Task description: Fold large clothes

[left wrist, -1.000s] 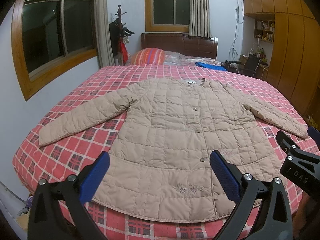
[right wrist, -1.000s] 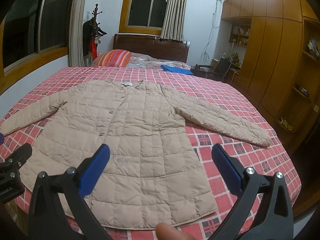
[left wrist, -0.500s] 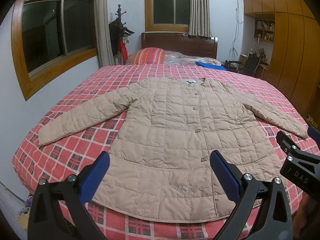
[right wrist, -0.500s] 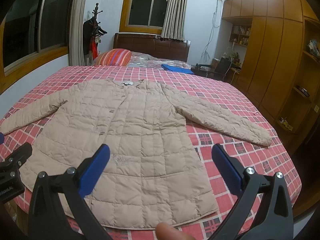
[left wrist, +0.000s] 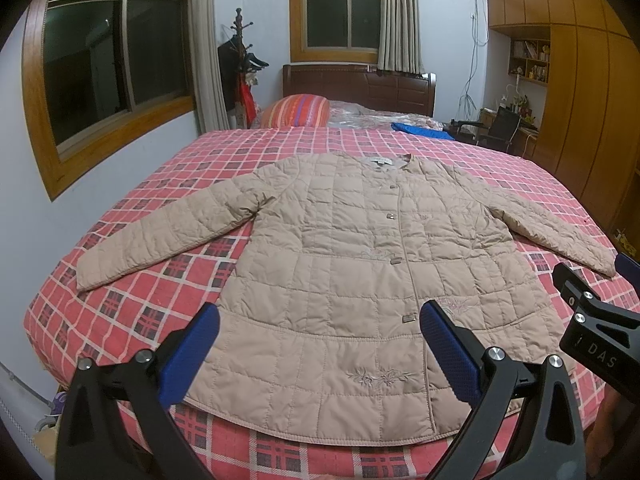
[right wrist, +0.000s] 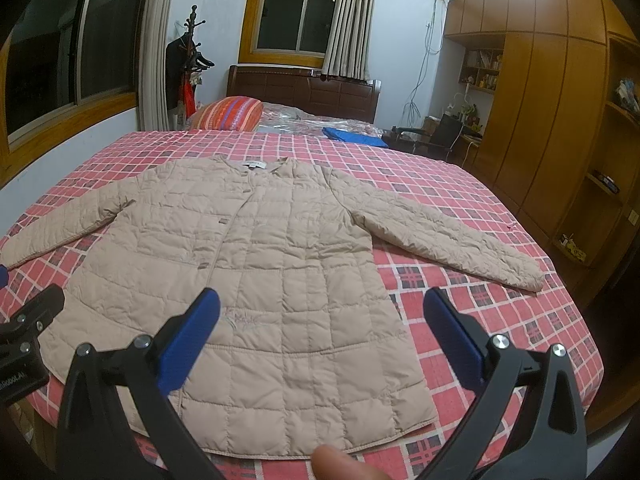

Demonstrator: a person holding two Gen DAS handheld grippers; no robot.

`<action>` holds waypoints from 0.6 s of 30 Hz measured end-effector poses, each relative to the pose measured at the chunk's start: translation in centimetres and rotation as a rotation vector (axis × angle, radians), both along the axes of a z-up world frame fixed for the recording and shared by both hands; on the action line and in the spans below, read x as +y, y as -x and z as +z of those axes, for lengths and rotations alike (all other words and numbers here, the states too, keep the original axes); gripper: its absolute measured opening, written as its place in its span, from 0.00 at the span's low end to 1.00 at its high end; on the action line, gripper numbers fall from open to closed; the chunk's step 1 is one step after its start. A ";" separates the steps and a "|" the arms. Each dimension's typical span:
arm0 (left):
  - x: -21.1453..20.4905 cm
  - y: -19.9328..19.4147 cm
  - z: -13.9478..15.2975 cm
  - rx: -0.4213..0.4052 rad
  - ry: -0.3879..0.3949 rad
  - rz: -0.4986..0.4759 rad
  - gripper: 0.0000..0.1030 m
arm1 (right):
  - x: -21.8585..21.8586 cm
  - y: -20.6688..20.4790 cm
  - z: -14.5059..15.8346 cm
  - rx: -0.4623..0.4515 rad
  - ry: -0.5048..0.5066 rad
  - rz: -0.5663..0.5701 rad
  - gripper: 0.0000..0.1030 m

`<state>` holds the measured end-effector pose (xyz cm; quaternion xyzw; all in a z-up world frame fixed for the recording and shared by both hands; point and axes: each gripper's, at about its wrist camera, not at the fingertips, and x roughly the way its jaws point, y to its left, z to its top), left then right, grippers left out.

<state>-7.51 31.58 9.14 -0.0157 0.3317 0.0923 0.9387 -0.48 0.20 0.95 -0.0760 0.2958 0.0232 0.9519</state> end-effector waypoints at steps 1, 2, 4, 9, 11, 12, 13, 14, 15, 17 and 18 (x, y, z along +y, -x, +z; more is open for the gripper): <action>0.0 0.0 0.0 0.000 0.001 0.000 0.97 | 0.0 0.0 0.0 -0.001 0.000 0.000 0.98; 0.0 0.0 0.0 0.000 0.000 0.000 0.97 | 0.0 0.0 0.0 0.000 0.000 0.000 0.98; 0.0 0.0 0.0 0.000 0.000 -0.001 0.97 | 0.0 0.0 0.0 0.000 0.000 0.000 0.98; 0.0 0.0 0.1 0.001 0.000 0.000 0.97 | 0.0 0.0 0.0 0.001 0.000 0.001 0.98; 0.0 0.0 0.1 0.001 0.000 0.003 0.97 | 0.0 0.0 -0.1 0.002 0.001 0.000 0.98; 0.0 -0.1 0.1 0.002 -0.002 0.004 0.97 | 0.0 0.0 -0.1 0.002 0.000 0.001 0.98; 0.1 0.0 0.1 0.003 -0.002 0.008 0.97 | 0.0 0.0 -0.2 0.003 0.001 0.001 0.98; 0.2 -0.1 0.1 0.004 0.002 0.015 0.97 | 0.0 0.0 -0.1 0.003 0.001 0.001 0.98; 0.5 -0.1 -0.7 0.006 0.006 0.020 0.97 | 0.0 0.0 -0.1 0.001 0.002 0.001 0.98; 0.7 -0.2 -1.0 0.007 0.012 0.026 0.97 | 0.0 -0.1 -0.3 0.003 0.001 0.000 0.98; 0.8 -0.3 -1.1 0.012 0.016 0.028 0.97 | 0.0 -0.1 -0.3 0.003 0.001 0.000 0.98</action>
